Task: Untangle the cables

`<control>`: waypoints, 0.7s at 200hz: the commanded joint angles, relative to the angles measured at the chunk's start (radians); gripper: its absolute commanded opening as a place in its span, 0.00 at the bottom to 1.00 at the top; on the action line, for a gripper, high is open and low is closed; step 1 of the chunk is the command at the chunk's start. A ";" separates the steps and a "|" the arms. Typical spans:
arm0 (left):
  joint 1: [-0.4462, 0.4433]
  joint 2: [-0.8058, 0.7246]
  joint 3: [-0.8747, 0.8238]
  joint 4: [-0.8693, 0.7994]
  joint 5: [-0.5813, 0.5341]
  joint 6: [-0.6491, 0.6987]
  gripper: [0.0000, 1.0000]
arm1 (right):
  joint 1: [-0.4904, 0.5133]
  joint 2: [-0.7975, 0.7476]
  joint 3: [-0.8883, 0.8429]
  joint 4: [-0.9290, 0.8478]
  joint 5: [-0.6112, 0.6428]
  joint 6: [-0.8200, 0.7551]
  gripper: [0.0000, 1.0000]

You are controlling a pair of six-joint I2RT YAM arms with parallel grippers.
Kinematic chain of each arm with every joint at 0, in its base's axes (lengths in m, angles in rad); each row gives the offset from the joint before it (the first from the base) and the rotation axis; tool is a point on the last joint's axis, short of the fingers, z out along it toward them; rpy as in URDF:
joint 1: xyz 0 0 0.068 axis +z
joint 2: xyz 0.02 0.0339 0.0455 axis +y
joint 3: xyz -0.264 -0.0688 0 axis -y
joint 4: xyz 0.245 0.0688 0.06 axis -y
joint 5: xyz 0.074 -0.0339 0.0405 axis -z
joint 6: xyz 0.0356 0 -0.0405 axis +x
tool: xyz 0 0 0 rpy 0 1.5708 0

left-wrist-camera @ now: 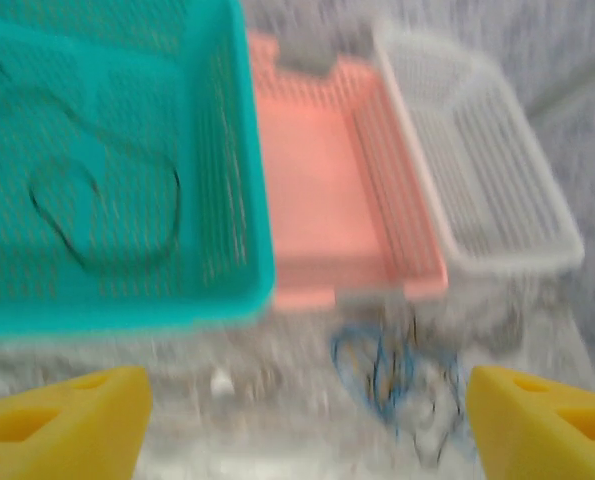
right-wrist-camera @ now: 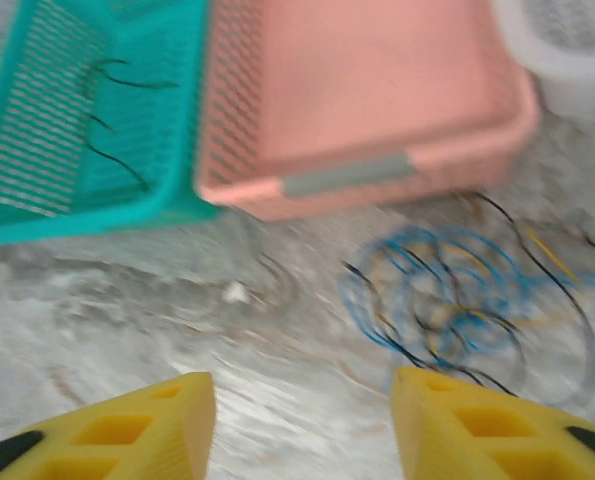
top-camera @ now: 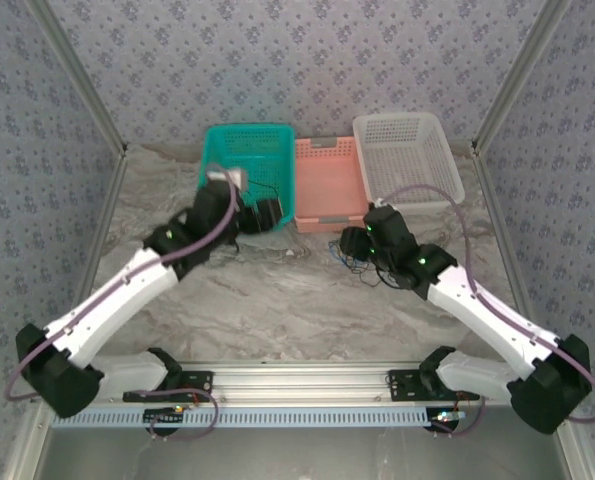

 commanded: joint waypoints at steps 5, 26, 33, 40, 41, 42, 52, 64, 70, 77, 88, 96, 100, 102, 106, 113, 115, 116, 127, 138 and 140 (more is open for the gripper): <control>-0.178 -0.105 -0.222 -0.016 -0.114 -0.187 0.73 | -0.069 -0.036 -0.095 -0.003 -0.024 0.028 0.59; -0.290 -0.143 -0.371 0.097 -0.129 -0.281 0.70 | -0.148 0.015 -0.141 0.129 -0.141 0.007 0.60; -0.307 -0.137 -0.399 0.136 -0.123 -0.299 0.70 | -0.167 0.048 -0.143 0.166 -0.179 -0.011 0.59; -0.318 -0.118 -0.407 0.165 -0.109 -0.304 0.70 | -0.182 0.084 -0.141 0.199 -0.213 -0.025 0.58; -0.318 -0.114 -0.407 0.166 -0.107 -0.305 0.70 | -0.183 0.089 -0.140 0.201 -0.214 -0.026 0.58; -0.319 -0.110 -0.406 0.169 -0.106 -0.305 0.70 | -0.184 0.094 -0.139 0.204 -0.215 -0.026 0.58; -0.326 -0.067 -0.390 0.185 -0.097 -0.300 0.71 | -0.190 0.143 -0.122 0.221 -0.224 -0.028 0.56; -0.327 -0.010 -0.365 0.208 -0.086 -0.299 0.73 | -0.190 0.203 -0.098 0.253 -0.241 -0.037 0.55; -0.327 0.022 -0.354 0.224 -0.081 -0.298 0.73 | -0.190 0.227 -0.089 0.269 -0.246 -0.037 0.53; -0.323 0.058 -0.340 0.248 -0.073 -0.294 0.75 | -0.189 0.254 -0.078 0.279 -0.248 -0.038 0.51; -0.306 0.126 -0.315 0.289 -0.036 -0.287 0.78 | -0.189 0.294 -0.060 0.275 -0.238 -0.037 0.43; -0.290 0.178 -0.291 0.314 -0.007 -0.288 0.78 | -0.191 0.316 -0.051 0.267 -0.224 -0.036 0.36; -0.283 0.203 -0.278 0.329 0.008 -0.288 0.79 | -0.193 0.323 -0.049 0.265 -0.220 -0.036 0.31; -0.279 0.217 -0.271 0.337 0.015 -0.288 0.79 | -0.193 0.325 -0.051 0.264 -0.219 -0.035 0.30; -0.273 0.240 -0.258 0.355 0.028 -0.288 0.79 | -0.195 0.330 -0.052 0.264 -0.217 -0.035 0.24; -0.265 0.286 -0.235 0.385 0.045 -0.289 0.79 | -0.197 0.331 -0.058 0.262 -0.209 -0.036 0.14; -0.262 0.302 -0.226 0.393 0.050 -0.289 0.79 | -0.196 0.330 -0.060 0.262 -0.207 -0.035 0.10; -0.261 0.307 -0.223 0.396 0.052 -0.290 0.79 | -0.196 0.328 -0.061 0.262 -0.206 -0.036 0.09; -0.248 0.384 -0.169 0.422 0.069 -0.296 0.80 | -0.196 0.310 -0.077 0.258 -0.197 -0.038 0.00; -0.234 0.454 -0.118 0.451 0.080 -0.307 0.82 | -0.195 0.277 -0.099 0.243 -0.184 -0.039 0.00; -0.231 0.468 -0.111 0.458 0.083 -0.311 0.83 | -0.195 0.269 -0.104 0.240 -0.181 -0.040 0.00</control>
